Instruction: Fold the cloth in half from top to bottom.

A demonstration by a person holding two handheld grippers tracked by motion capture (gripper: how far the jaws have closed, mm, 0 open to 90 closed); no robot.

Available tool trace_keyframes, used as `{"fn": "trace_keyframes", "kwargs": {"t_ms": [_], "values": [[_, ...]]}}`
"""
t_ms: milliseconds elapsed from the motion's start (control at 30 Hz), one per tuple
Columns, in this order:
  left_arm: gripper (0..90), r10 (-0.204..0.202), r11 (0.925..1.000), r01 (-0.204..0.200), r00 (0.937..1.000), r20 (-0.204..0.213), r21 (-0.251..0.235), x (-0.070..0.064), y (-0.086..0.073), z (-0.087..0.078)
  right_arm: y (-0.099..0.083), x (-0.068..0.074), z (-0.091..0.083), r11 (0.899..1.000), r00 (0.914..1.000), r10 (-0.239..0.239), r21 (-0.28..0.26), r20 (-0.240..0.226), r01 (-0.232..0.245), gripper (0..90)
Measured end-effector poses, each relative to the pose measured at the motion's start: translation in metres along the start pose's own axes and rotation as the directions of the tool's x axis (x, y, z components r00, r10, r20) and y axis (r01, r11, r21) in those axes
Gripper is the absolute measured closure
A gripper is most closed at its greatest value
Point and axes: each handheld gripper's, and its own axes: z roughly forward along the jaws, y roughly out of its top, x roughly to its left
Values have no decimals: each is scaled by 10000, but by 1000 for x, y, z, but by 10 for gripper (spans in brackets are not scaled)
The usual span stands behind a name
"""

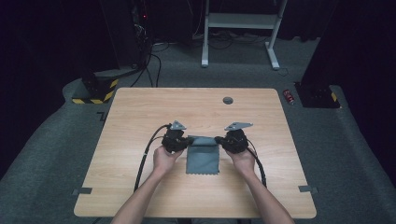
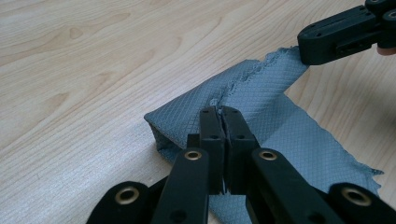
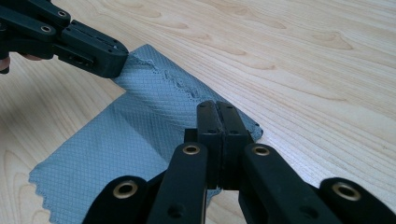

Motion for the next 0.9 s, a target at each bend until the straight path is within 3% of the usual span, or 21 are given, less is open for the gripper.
{"fn": "trace_keyframes", "kwargs": {"t_ms": [200, 333, 900], "values": [[882, 7, 9999, -5, 10000, 88, -169, -1, -2, -4, -2, 1, -2, 10000, 10000, 21, -82, -70, -21, 897], [881, -216, 9994, 221, 9996, 181, -262, 0, -5, -6, -4, 4, -3, 9999, 9998, -15, -166, -181, 12, 896], [882, 29, 9995, -20, 9997, 256, -329, -7, -6, -12, -7, 6, -11, 9994, 9994, -39, -331, -339, 27, 897]]}}
